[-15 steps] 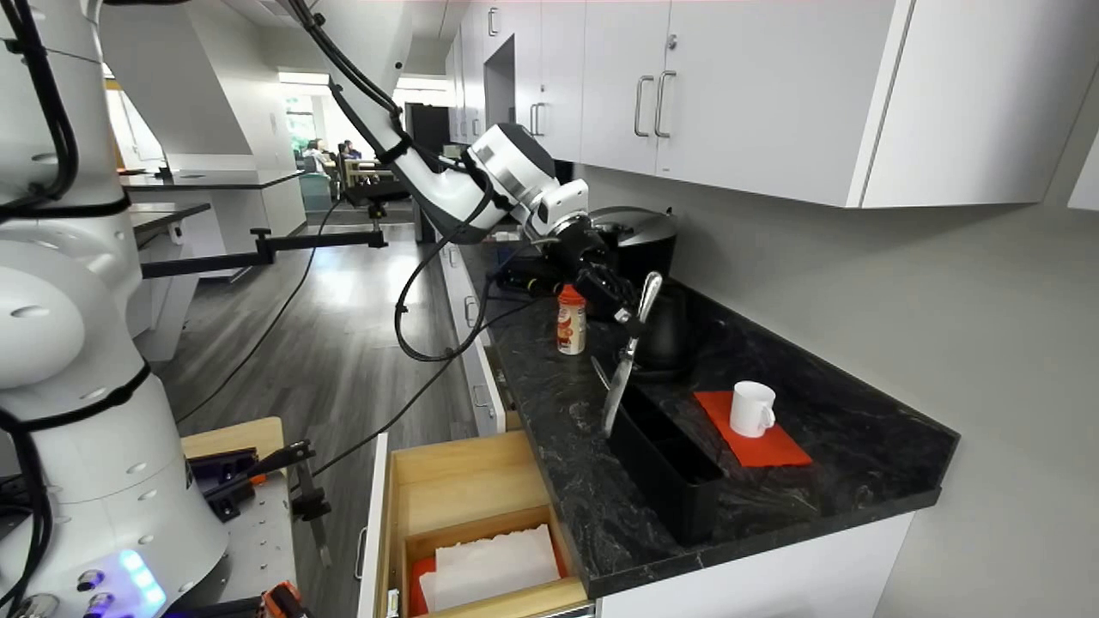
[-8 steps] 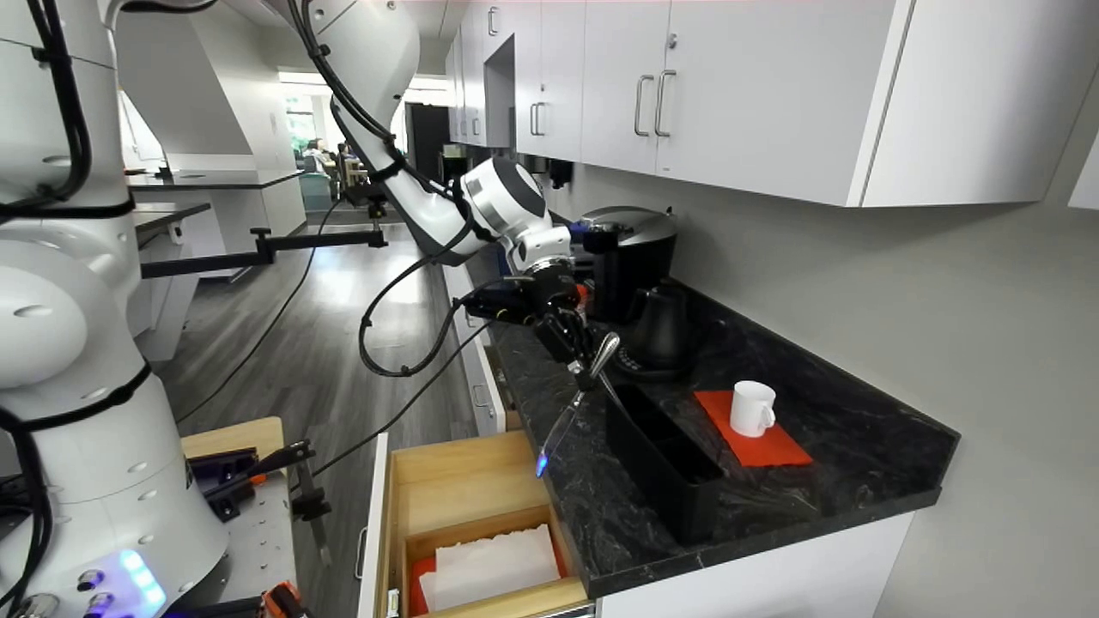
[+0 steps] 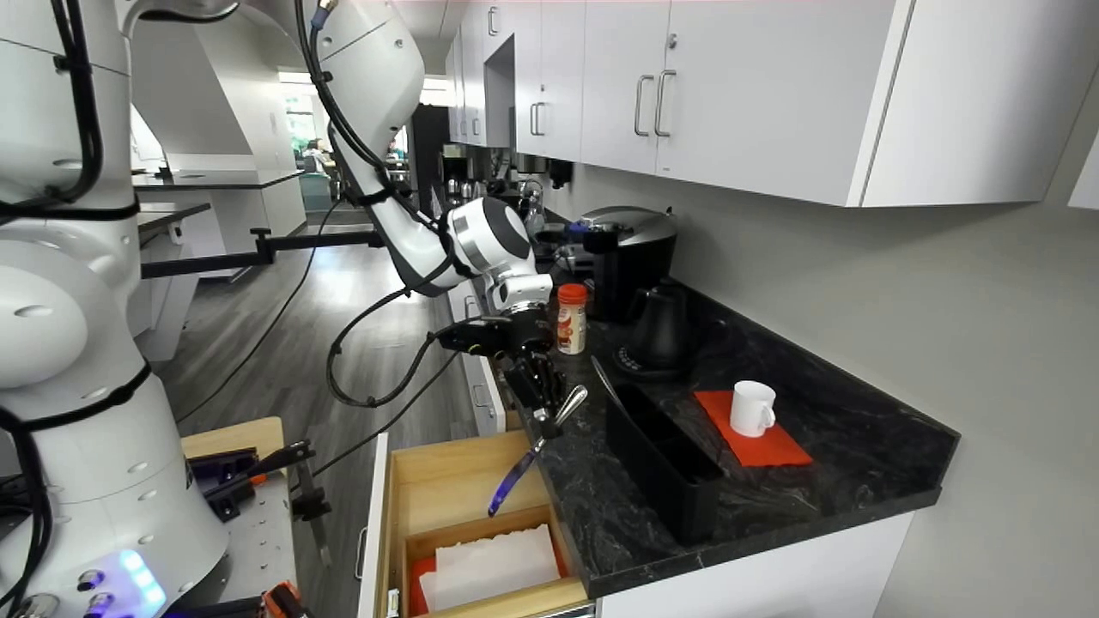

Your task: Remove the kitchen knife from the utensil holder and put it in the box that is in the open drawer

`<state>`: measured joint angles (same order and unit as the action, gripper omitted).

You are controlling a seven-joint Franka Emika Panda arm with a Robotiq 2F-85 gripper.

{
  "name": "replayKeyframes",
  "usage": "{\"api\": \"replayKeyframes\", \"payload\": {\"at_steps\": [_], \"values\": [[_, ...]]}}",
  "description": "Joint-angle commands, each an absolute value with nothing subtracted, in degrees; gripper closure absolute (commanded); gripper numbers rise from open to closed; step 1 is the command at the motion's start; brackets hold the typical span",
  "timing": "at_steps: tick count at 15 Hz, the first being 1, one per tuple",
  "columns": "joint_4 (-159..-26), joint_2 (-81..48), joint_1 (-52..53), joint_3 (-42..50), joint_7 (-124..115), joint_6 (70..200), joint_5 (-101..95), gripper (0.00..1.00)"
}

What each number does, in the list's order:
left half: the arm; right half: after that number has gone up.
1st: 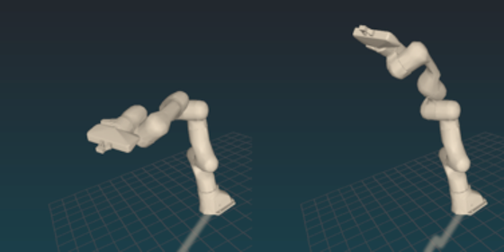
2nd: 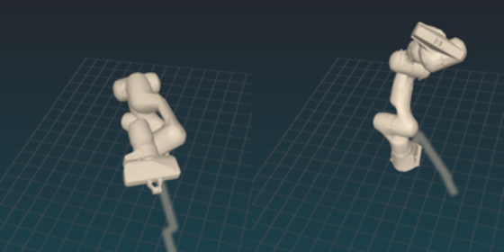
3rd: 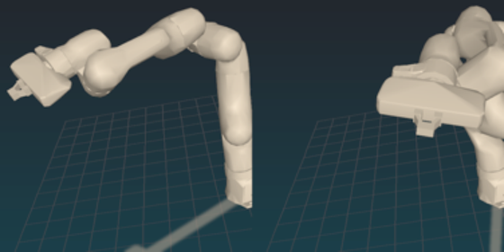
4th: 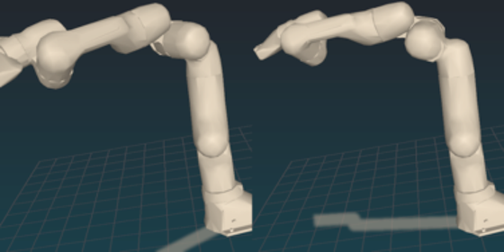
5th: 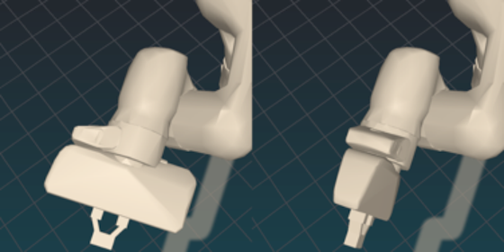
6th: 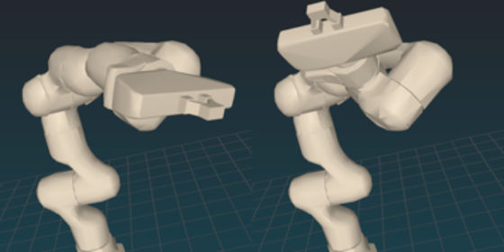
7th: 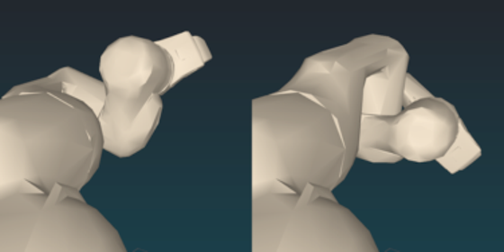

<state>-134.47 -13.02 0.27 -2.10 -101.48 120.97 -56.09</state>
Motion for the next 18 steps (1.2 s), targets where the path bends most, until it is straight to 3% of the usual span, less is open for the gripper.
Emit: {"api": "replayKeyframes", "payload": {"at_steps": [1, 18], "values": [[-137.5, -13.4, 0.5, -0.8, -101.5, 127.0, -58.6, 0.93], [-138.2, -21.5, -2.5, 2.3, -97.1, 141.7, -62.3, 0.93]]}}
